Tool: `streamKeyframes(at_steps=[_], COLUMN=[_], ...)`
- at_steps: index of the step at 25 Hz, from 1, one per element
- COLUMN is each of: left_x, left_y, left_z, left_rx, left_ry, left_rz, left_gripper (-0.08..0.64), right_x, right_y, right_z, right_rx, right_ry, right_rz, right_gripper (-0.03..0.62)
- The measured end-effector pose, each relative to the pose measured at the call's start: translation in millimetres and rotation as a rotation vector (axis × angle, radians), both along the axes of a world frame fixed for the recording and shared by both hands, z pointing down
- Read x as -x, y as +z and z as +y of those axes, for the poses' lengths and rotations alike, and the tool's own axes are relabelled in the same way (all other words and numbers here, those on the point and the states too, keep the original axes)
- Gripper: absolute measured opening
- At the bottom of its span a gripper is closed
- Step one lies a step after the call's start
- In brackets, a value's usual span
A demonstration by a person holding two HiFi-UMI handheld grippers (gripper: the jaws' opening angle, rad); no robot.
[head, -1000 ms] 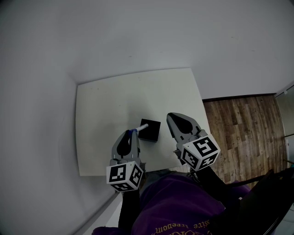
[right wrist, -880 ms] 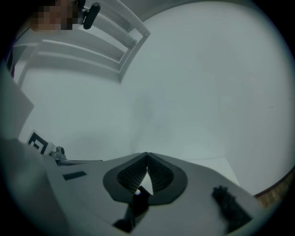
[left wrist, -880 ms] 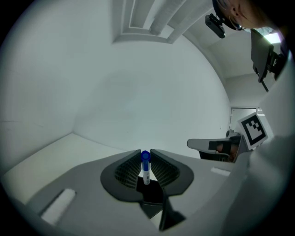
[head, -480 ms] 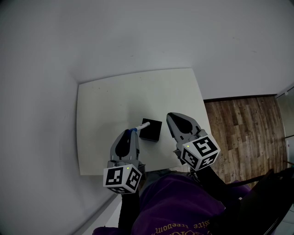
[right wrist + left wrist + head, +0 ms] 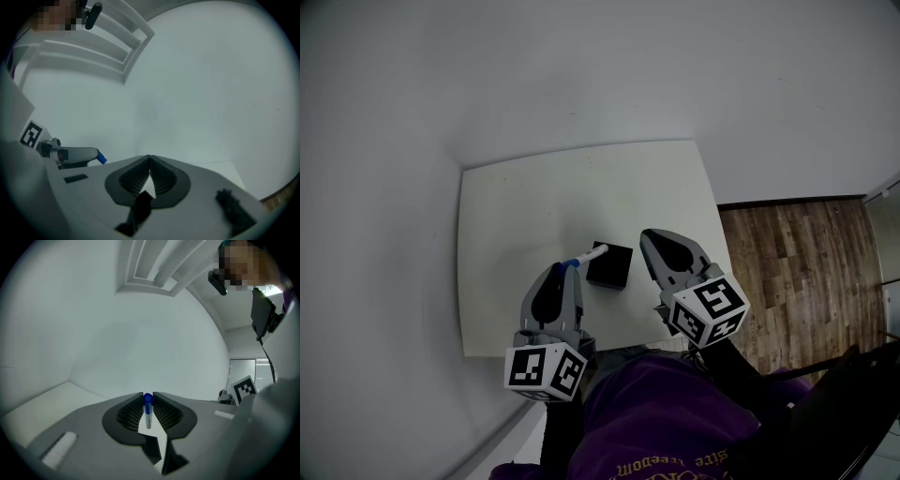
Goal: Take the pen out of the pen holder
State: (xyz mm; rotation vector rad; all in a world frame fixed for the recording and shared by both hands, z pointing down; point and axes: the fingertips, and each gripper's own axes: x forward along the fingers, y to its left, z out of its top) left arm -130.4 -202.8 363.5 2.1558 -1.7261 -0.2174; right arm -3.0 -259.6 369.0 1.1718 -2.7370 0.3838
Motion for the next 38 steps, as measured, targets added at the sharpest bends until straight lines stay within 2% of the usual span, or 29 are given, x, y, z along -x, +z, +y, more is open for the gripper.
streamKeyframes(at_steps=[20,38], left_x=[10.6,12.7], left_y=[-39.5,-47.3], left_z=[12.3,17.3], left_rx=[-0.093,-0.104], left_ry=[-0.035,-0.042], left_rz=[0.021,0.025], left_gripper=[0.071,0.071], right_x=[5.4,8.0], right_y=[-2.9,-4.2], right_z=[3.1,4.9], right_rx=[-0.012,-0.004], right_ry=[-0.013,-0.021], right_rz=[0.004,0.001], right_gripper=[0.011,0.011])
